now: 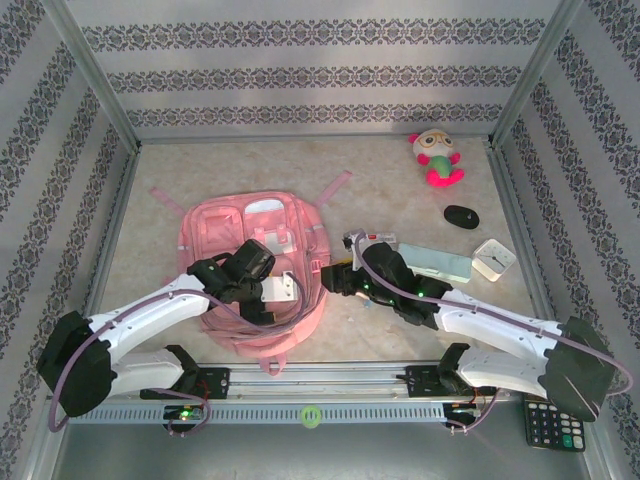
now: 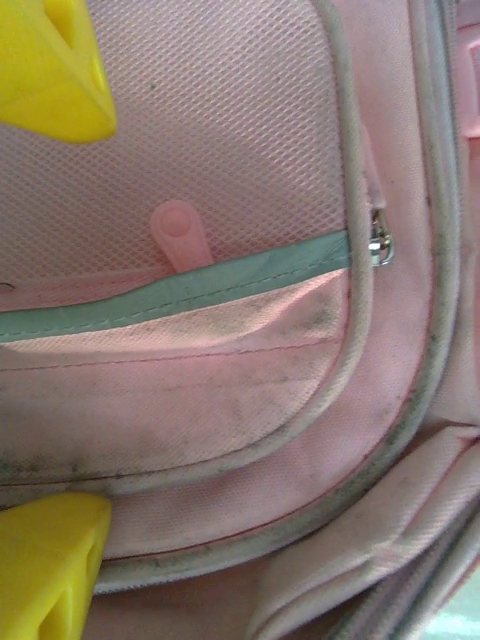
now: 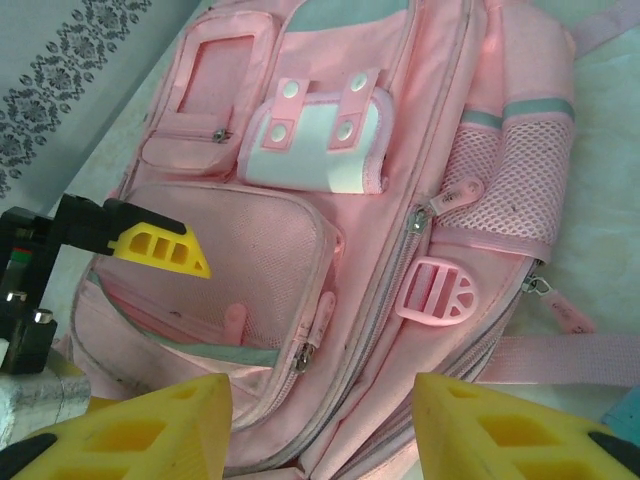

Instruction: Pack the student bag

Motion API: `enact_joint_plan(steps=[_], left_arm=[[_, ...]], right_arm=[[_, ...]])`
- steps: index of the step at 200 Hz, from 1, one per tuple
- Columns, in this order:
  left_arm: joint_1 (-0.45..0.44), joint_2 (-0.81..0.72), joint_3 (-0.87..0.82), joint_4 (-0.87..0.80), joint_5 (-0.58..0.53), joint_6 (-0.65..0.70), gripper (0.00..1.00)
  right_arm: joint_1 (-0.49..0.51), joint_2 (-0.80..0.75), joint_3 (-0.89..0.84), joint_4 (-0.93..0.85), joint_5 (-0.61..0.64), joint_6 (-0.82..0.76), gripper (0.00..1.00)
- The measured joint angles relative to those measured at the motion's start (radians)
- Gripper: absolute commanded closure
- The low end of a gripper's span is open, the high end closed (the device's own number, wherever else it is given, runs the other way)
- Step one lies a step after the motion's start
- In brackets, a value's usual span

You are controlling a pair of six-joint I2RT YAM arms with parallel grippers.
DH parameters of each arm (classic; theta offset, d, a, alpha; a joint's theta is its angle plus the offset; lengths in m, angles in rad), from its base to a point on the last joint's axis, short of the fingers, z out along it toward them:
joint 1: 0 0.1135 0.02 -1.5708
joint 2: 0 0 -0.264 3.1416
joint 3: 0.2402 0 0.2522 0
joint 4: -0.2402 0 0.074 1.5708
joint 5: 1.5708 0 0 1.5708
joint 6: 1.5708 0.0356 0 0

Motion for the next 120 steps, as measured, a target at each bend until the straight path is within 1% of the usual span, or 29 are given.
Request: enact_joint_plan(steps=[24, 43, 52, 82, 107, 114, 118, 120], left_arm=[[0.0, -0.009, 0.0, 0.021, 0.056, -0.02, 0.06], [0.0, -0.034, -0.008, 0.037, 0.094, -0.035, 0.07], [0.0, -0.043, -0.019, 0.055, 0.095, -0.04, 0.08], [0.0, -0.045, -0.086, 0.134, 0.012, -0.062, 0.06], [0.0, -0.037, -0.1, 0.167, -0.034, -0.072, 0.05], [0.0, -0.037, -0.103, 0.177, -0.047, -0.076, 0.07], [0.0, -0.037, -0.105, 0.182, -0.056, -0.078, 0.11], [0.0, -0.036, -0.106, 0.183, -0.059, -0.082, 0.15]], right_arm=[[-0.001, -0.023, -0.026, 0.011, 0.008, 0.0, 0.49], [-0.002, -0.03, -0.043, 0.011, 0.012, 0.003, 0.49], [-0.005, -0.031, -0.046, 0.011, 0.012, 0.004, 0.49], [-0.007, -0.032, -0.049, 0.016, 0.015, 0.004, 0.49], [-0.007, -0.035, -0.049, 0.019, 0.015, 0.004, 0.48], [-0.008, -0.037, -0.049, 0.019, 0.015, 0.004, 0.49], [-0.009, -0.038, -0.049, 0.019, 0.015, 0.004, 0.49], [-0.01, -0.038, -0.05, 0.019, 0.015, 0.005, 0.49]])
